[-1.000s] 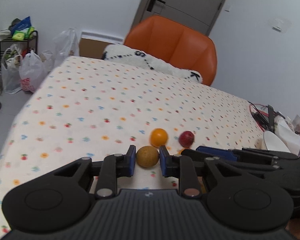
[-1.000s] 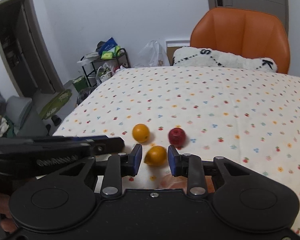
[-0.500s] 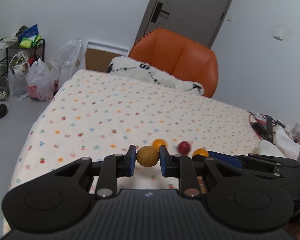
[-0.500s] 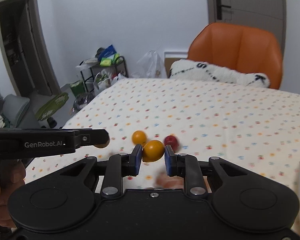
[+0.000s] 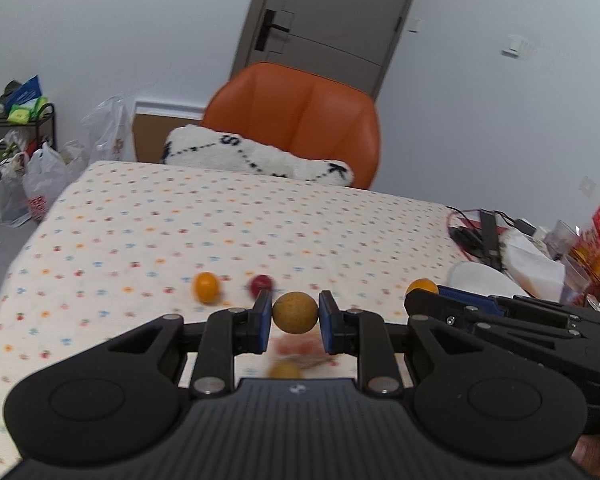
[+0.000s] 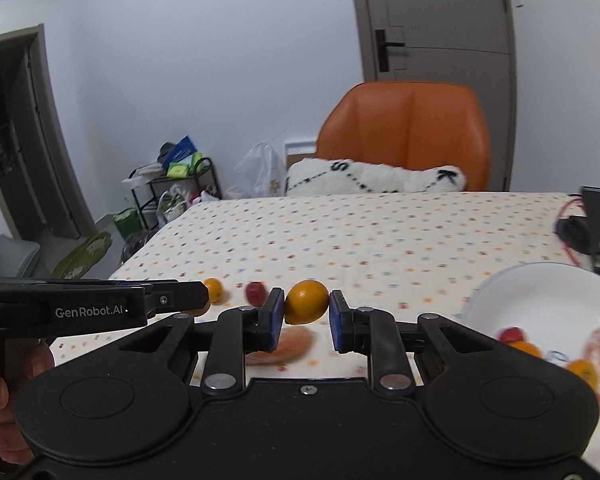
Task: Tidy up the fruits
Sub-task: 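Carry the kiwi and small orange fruit toward the white plate with both grippers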
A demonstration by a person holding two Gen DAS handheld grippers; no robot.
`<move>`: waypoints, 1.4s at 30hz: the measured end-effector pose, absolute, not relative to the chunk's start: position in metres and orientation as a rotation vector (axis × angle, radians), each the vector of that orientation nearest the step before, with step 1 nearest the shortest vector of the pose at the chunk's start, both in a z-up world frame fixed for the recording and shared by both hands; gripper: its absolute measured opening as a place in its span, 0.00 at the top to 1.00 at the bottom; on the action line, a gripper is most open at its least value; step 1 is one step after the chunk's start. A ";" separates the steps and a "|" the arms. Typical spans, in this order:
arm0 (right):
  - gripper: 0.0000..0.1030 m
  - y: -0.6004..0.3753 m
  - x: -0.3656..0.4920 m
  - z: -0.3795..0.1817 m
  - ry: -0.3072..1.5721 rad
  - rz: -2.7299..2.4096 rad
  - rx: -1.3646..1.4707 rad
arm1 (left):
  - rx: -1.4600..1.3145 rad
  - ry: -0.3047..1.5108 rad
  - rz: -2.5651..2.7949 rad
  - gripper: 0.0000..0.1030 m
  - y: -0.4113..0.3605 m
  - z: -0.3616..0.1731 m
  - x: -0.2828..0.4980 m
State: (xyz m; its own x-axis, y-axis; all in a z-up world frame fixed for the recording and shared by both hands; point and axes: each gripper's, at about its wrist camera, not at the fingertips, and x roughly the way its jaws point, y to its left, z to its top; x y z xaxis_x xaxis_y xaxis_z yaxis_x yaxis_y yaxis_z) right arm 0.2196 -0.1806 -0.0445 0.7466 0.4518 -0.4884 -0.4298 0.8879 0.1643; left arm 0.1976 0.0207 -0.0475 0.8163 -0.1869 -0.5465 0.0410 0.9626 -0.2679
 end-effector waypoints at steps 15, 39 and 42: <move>0.78 -0.267 0.207 -0.052 0.507 0.404 0.119 | -0.164 0.606 -0.187 0.78 -0.069 -0.039 0.204; 0.78 -0.350 0.182 -0.078 0.351 0.273 0.199 | -0.058 0.595 -0.317 0.78 -0.173 -0.051 0.231; 0.78 -0.351 0.180 -0.080 0.330 0.278 0.198 | -0.047 0.592 -0.325 0.78 -0.177 -0.055 0.235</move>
State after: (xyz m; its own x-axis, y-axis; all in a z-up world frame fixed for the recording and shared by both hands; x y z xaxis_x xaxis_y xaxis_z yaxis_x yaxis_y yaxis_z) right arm 0.1802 -0.3506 -0.0801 0.9088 0.2994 -0.2905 -0.2355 0.9430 0.2351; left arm 0.2353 -0.1765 -0.0552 0.7803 -0.3145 -0.5406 0.2876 0.9480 -0.1363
